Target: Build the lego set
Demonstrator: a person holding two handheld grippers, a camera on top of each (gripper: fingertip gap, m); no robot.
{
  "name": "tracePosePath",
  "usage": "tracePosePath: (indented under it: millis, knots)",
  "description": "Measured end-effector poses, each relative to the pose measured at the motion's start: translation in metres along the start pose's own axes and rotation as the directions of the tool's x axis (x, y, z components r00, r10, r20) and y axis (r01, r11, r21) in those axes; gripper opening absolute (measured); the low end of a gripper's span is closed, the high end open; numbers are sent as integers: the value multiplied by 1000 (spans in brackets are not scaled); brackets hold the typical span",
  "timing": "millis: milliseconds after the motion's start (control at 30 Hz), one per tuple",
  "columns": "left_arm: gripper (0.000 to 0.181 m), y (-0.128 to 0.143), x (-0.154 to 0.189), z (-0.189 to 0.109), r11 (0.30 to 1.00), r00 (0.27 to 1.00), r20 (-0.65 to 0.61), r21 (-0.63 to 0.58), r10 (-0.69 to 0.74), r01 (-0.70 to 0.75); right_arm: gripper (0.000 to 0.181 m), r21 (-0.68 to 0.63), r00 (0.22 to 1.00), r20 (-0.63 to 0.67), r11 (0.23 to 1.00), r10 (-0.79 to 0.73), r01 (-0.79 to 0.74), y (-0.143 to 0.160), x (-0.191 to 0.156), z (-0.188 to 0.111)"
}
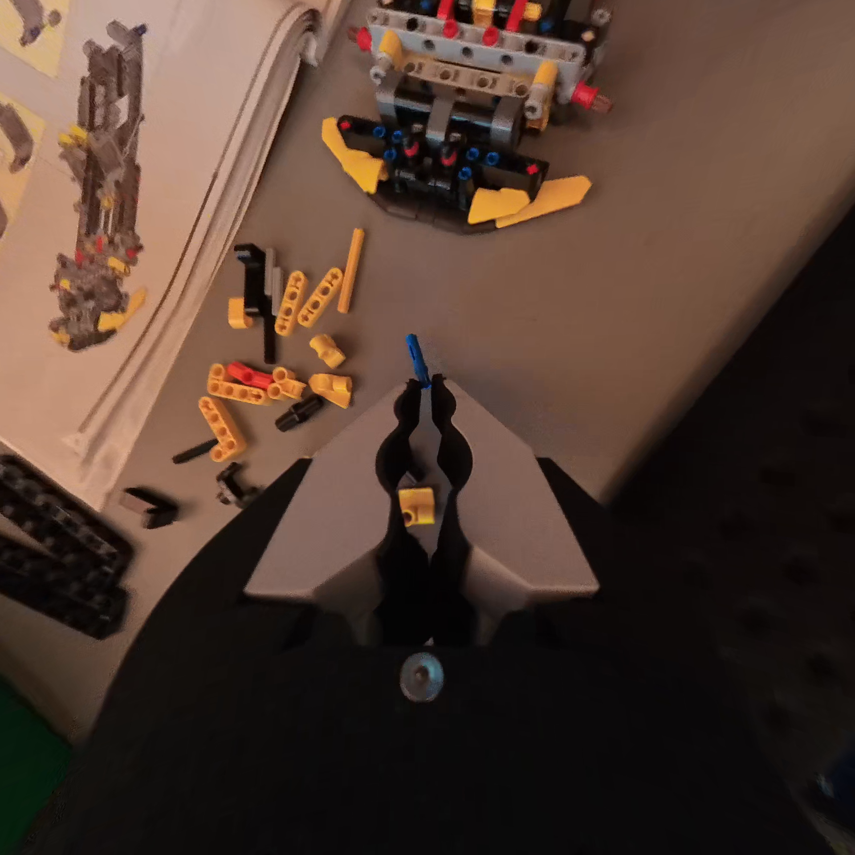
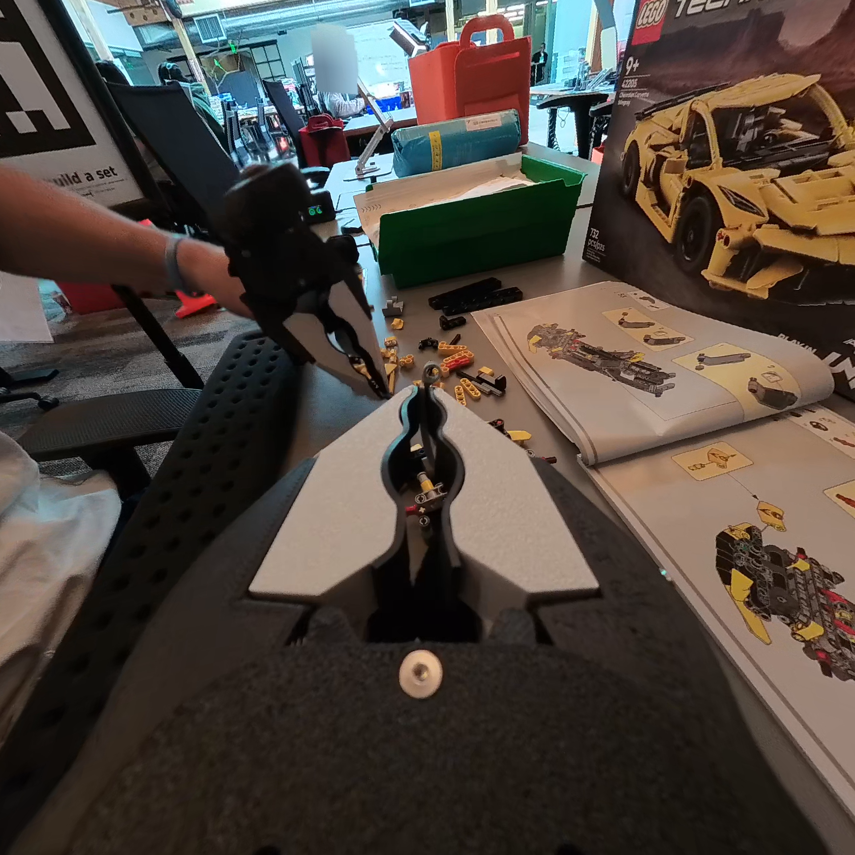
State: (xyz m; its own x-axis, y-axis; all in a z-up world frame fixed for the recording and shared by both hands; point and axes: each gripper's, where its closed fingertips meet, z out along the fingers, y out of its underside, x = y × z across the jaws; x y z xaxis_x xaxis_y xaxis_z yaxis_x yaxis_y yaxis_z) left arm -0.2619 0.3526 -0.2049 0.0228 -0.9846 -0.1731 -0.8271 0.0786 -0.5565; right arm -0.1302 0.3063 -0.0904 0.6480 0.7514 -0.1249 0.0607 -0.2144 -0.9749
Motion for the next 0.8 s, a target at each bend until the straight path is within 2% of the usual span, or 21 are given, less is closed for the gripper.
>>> tracePosePath:
  millis: [100, 167, 233, 333, 367, 500, 600, 800]
  knots:
    - [3, 1, 3, -18, 972, 976, -157, -153, 154, -178, 0, -7, 1000, 2, 1000, -6, 6, 0, -1, 1]
    - [3, 5, 4, -35, 913, 927, -314, -280, 206, -298, 0, -20, 1000, 5, 1000, -12, 12, 2, -3, 3]
    - [3, 10, 6, -52, 828, 870, -473, -424, 142, -366, 0, -32, 1000, 11, 999, -17, 17, 4, -5, 5]
    - [3, 9, 6, -63, 713, 803, -595, -575, -28, -401, 0, -47, 1000, 9, 999, -26, 26, 8, -5, 6]
    - [3, 9, 7, -63, 672, 789, -607, -623, -93, -400, 0, -49, 1000, 5, 998, -28, 28, 8, -5, 5]
    - [3, 8, 5, -51, 523, 816, -519, -783, -254, -335, 0, -37, 1000, -6, 999, -22, 22, 6, -2, 2]
    - [3, 8, 7, -40, 471, 834, -474, -826, -282, -310, 1, -33, 1000, -3, 999, -23, 23, 5, -2, 1]
    - [3, 20, -2, -28, 372, 878, -441, -859, -186, -353, 1, -54, 999, 11, 998, -34, 34, 8, -6, 4]
